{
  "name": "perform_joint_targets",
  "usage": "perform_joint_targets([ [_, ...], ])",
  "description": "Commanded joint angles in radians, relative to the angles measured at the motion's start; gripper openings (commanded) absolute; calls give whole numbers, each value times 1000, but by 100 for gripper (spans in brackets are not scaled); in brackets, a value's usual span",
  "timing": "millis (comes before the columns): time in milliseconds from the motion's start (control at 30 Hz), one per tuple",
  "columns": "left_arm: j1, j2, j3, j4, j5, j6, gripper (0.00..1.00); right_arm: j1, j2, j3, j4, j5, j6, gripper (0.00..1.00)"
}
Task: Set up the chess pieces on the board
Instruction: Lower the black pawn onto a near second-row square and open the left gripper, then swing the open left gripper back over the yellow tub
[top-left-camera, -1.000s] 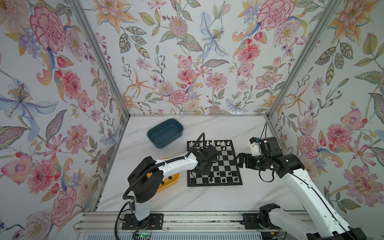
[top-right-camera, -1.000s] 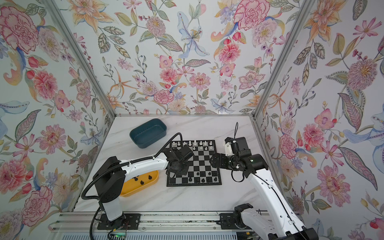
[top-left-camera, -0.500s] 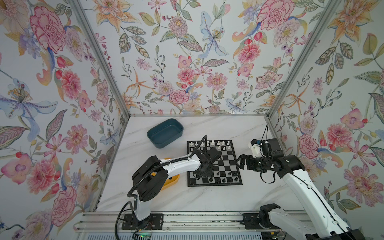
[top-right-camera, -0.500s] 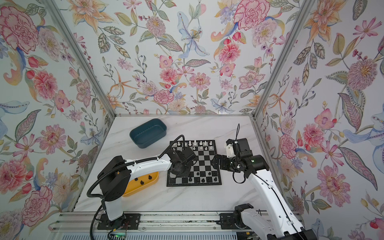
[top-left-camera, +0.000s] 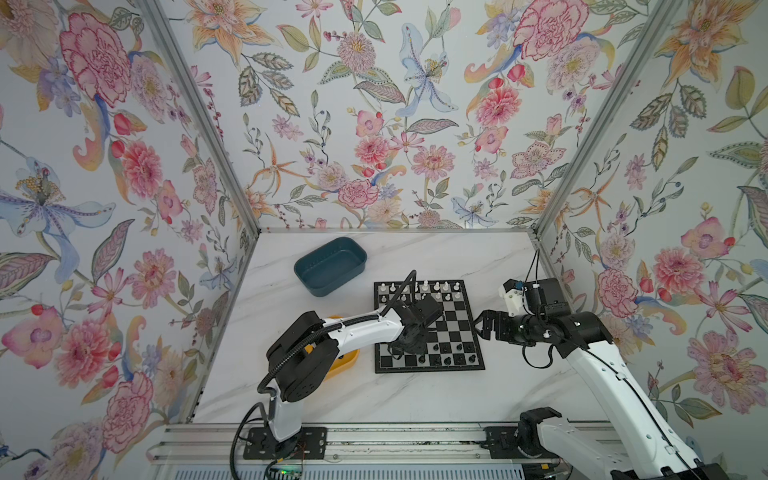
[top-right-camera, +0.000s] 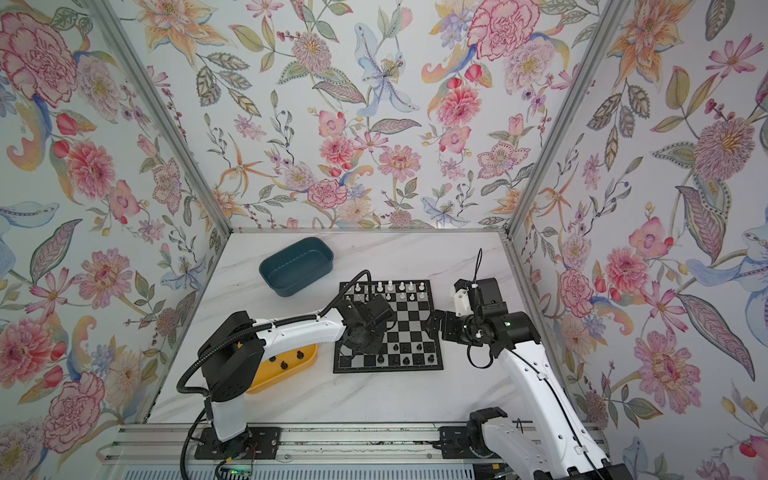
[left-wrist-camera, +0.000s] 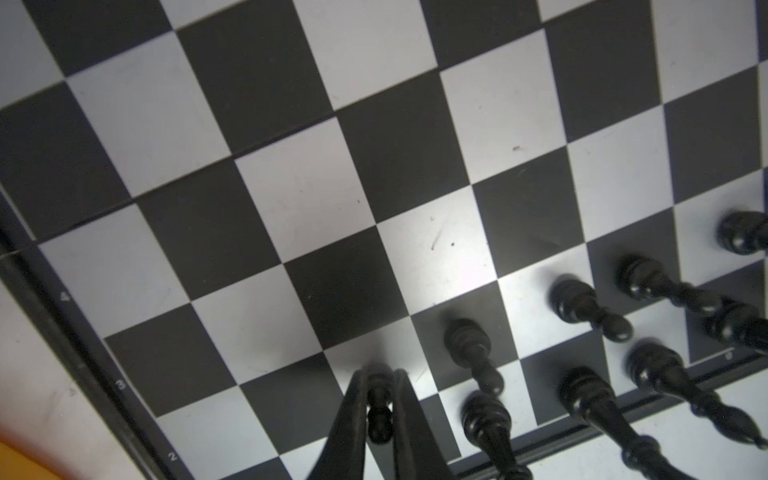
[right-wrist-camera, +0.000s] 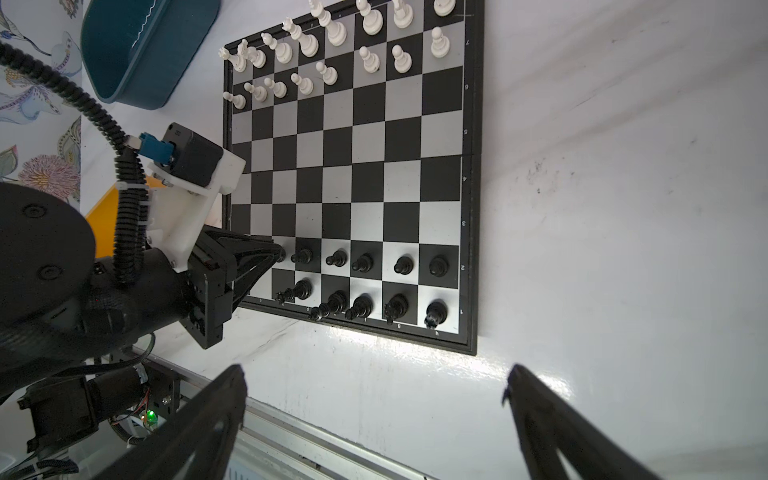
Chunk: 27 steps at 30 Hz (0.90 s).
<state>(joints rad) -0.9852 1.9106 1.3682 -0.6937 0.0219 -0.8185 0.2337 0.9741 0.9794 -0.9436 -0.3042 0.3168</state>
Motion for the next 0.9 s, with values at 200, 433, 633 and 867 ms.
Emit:
perform_joint_targets([
  [200,-15,22,60,-34,-26,-1,27,-7,-6,-9,-26,-4,-23,99],
  [433,-1,-25,81,-86,-87,-2,29,-8,3,0,-26,-1,-22,99],
  [633,64,-136,77,-125,-150,2,30,-10,40,44,-20,4,-18,99],
  [867,174,-333,-59,-174,-217,-6,34,25,113,110,18,15,-1,99],
])
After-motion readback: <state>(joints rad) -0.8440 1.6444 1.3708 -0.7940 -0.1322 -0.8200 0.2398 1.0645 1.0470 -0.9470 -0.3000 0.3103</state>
